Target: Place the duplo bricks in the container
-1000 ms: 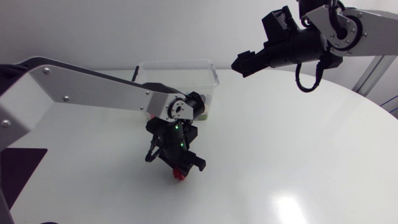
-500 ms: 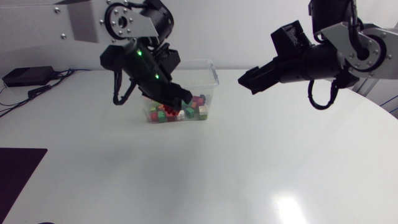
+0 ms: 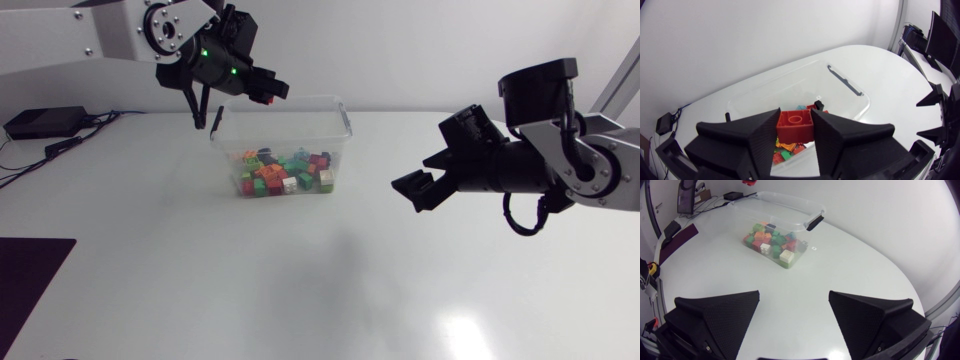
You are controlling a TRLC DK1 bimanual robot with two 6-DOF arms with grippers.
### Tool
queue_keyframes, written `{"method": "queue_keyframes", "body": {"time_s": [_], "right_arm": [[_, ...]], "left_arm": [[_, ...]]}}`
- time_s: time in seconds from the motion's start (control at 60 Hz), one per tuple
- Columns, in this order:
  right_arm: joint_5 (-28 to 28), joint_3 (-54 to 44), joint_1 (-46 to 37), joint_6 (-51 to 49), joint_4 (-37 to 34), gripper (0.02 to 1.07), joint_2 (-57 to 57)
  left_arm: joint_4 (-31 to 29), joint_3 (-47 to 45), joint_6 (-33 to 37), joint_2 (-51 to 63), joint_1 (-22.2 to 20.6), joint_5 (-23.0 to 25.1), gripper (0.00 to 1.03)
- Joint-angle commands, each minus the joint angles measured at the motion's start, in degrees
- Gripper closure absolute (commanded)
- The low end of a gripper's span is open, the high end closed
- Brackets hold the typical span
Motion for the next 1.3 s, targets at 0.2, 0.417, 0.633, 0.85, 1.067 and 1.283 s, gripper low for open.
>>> {"method": "queue_keyframes", "body": {"time_s": [0.2, 0.417, 0.633, 0.85, 1.067, 1.283], "right_arm": [[0.27, -6.07, 0.31, -2.69, 1.03, 0.07, -4.02], [1.50, -6.51, -1.09, -4.10, 0.50, 0.07, -8.50], [5.45, -7.56, -2.76, -5.33, 1.11, 0.07, -13.60], [10.82, -10.02, -3.64, -5.59, 4.28, 0.07, -20.19], [14.95, -12.57, -4.17, -6.38, 6.04, 0.07, -26.52], [15.21, -14.77, -6.46, -7.44, 5.33, 0.07, -31.53]], "left_arm": [[7.36, 5.23, 4.35, 8.71, 1.21, -1.74, 0.38], [8.85, 6.64, 7.16, 9.23, 2.88, -2.88, 0.03], [12.98, 0.75, 10.50, 1.59, 4.29, -3.58, 0.04], [14.83, -6.20, 14.64, -6.06, 6.75, -3.93, 0.04], [20.72, -18.24, 18.33, -16.43, 8.60, -3.93, 0.04], [29.16, -31.42, 16.92, -26.71, 10.09, -3.93, 0.04]]}}
